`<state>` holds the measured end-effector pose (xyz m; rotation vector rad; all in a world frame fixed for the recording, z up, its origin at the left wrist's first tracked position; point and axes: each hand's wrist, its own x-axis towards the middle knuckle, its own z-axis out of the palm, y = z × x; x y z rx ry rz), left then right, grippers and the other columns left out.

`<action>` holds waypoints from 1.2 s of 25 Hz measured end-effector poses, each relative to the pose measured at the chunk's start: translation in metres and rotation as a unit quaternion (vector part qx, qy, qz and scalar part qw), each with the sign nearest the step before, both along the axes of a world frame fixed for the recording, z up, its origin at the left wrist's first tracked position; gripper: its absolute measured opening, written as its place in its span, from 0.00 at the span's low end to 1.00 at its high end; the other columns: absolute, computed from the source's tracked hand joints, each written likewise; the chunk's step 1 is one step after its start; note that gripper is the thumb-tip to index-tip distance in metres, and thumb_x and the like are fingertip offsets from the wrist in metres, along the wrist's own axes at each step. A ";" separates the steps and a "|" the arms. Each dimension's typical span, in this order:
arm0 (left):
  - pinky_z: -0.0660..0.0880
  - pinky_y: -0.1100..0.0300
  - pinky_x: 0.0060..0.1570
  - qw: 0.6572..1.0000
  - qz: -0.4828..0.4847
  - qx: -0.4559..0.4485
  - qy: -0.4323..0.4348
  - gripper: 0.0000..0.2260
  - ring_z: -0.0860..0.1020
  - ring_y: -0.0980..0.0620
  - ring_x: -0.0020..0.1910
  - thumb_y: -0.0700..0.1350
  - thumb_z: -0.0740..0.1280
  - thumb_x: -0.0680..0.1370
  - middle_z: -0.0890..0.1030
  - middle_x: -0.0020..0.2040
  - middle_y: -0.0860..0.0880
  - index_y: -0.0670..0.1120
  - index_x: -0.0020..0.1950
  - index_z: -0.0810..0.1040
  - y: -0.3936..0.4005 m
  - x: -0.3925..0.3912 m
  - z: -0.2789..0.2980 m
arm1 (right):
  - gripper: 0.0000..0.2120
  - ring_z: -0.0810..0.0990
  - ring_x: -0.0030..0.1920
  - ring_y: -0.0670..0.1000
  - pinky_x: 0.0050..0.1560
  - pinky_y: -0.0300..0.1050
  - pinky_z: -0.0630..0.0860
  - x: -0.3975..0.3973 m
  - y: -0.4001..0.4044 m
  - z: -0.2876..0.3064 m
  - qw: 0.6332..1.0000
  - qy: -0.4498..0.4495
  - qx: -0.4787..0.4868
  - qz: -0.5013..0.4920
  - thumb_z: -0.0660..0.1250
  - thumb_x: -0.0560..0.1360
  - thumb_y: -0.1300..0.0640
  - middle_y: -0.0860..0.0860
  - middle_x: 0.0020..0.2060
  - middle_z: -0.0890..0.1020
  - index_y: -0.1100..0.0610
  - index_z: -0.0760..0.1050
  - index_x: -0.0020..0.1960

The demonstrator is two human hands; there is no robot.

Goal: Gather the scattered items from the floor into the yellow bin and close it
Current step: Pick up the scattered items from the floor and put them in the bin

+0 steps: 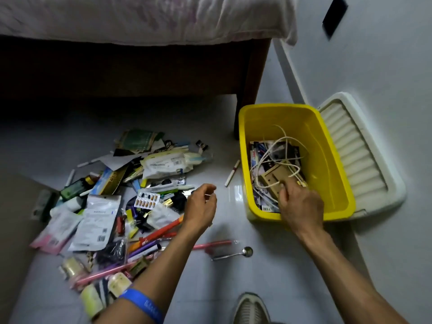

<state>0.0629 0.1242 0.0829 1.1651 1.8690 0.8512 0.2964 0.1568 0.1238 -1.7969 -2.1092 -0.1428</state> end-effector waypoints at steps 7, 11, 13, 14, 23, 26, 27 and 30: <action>0.76 0.55 0.56 0.971 -0.134 -0.137 0.142 0.17 0.79 0.46 0.57 0.43 0.68 0.74 0.80 0.61 0.46 0.48 0.63 0.77 -0.088 -0.036 -0.062 | 0.14 0.79 0.51 0.54 0.47 0.46 0.75 -0.083 -0.108 -0.090 0.933 0.022 -0.306 0.189 0.64 0.74 0.56 0.50 0.53 0.82 0.50 0.75 0.60; 0.72 0.51 0.53 0.920 -0.261 -0.153 0.249 0.13 0.76 0.42 0.57 0.43 0.62 0.78 0.76 0.60 0.45 0.51 0.62 0.74 -0.110 -0.039 -0.097 | 0.16 0.75 0.56 0.56 0.52 0.49 0.71 -0.069 -0.117 -0.136 0.910 -0.113 -0.377 0.132 0.62 0.76 0.59 0.52 0.59 0.75 0.53 0.71 0.63; 0.71 0.51 0.52 0.897 -0.298 -0.166 0.280 0.12 0.77 0.42 0.53 0.42 0.60 0.80 0.77 0.57 0.44 0.50 0.62 0.72 -0.117 -0.045 -0.111 | 0.10 0.80 0.47 0.57 0.46 0.49 0.73 -0.072 -0.120 -0.148 0.908 -0.114 -0.366 0.171 0.68 0.72 0.62 0.54 0.48 0.80 0.55 0.77 0.52; 0.70 0.51 0.51 0.896 -0.300 -0.173 0.278 0.11 0.77 0.42 0.52 0.43 0.60 0.80 0.78 0.56 0.45 0.50 0.61 0.72 -0.118 -0.046 -0.116 | 0.07 0.80 0.45 0.56 0.45 0.48 0.73 -0.074 -0.121 -0.151 0.906 -0.118 -0.363 0.181 0.69 0.71 0.61 0.53 0.45 0.80 0.55 0.78 0.49; 0.76 0.49 0.39 0.981 -0.049 -0.179 0.057 0.01 0.77 0.46 0.38 0.44 0.57 0.82 0.78 0.43 0.45 0.49 0.52 0.68 -0.133 -0.053 -0.103 | 0.07 0.80 0.41 0.54 0.36 0.43 0.68 -0.108 -0.125 -0.150 0.904 0.117 -0.392 0.123 0.59 0.76 0.48 0.46 0.42 0.79 0.45 0.61 0.49; 0.75 0.49 0.38 0.981 -0.008 -0.192 0.033 0.03 0.76 0.46 0.37 0.45 0.58 0.81 0.77 0.40 0.45 0.49 0.48 0.68 -0.148 -0.052 -0.085 | 0.09 0.81 0.49 0.54 0.41 0.44 0.70 -0.121 -0.125 -0.156 0.896 0.018 -0.409 0.172 0.60 0.79 0.45 0.48 0.51 0.80 0.49 0.69 0.53; 0.74 0.50 0.37 0.983 0.022 -0.184 0.011 0.02 0.75 0.47 0.36 0.44 0.59 0.81 0.77 0.40 0.45 0.50 0.49 0.70 -0.146 -0.053 -0.076 | 0.09 0.80 0.49 0.55 0.43 0.46 0.71 -0.123 -0.121 -0.155 0.890 0.004 -0.427 0.159 0.59 0.80 0.45 0.50 0.50 0.80 0.51 0.70 0.51; 0.71 0.54 0.35 0.974 0.134 -0.136 -0.120 0.06 0.74 0.50 0.33 0.43 0.59 0.82 0.77 0.39 0.46 0.49 0.54 0.74 -0.116 -0.053 -0.036 | 0.12 0.77 0.35 0.50 0.37 0.48 0.72 -0.120 -0.117 -0.123 0.851 0.262 -0.445 0.091 0.66 0.78 0.47 0.50 0.35 0.80 0.53 0.72 0.40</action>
